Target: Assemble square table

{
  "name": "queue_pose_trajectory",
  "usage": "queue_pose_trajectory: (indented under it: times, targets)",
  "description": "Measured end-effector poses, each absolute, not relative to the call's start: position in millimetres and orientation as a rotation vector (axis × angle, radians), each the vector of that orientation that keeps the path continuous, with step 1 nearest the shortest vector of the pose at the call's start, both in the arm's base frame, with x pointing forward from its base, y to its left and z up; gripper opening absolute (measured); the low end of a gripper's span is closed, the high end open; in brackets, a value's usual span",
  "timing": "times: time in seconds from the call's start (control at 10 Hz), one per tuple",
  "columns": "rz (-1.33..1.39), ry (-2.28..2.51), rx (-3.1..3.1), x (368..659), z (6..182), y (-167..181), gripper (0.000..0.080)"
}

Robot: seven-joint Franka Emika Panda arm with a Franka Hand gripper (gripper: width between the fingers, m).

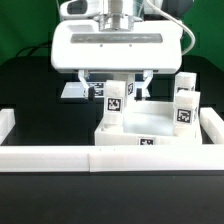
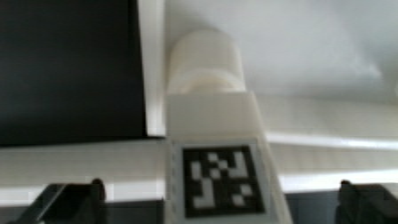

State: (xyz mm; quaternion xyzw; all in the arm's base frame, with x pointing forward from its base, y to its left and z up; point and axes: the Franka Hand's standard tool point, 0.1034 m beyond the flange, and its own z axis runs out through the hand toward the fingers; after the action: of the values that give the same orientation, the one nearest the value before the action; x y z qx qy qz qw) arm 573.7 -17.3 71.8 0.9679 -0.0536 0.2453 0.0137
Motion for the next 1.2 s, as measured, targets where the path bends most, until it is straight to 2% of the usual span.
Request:
queue_pose_trajectory:
  times: [0.2, 0.4, 0.5, 0.6, 0.8, 1.2]
  targets:
    - [0.622, -0.215, 3.077, 579, 79.6, -27, 0.0648]
    - [0.420, -0.242, 3.150, 576, 77.3, -28, 0.0648]
    - [0.395, -0.255, 3.163, 584, 79.7, -27, 0.0648]
    - [0.199, -0.256, 3.212, 577, 74.4, -21, 0.0648]
    - [-0.005, -0.263, 3.249, 590, 76.5, -25, 0.0648]
    - [0.027, -0.289, 3.244, 596, 75.8, -23, 0.0627]
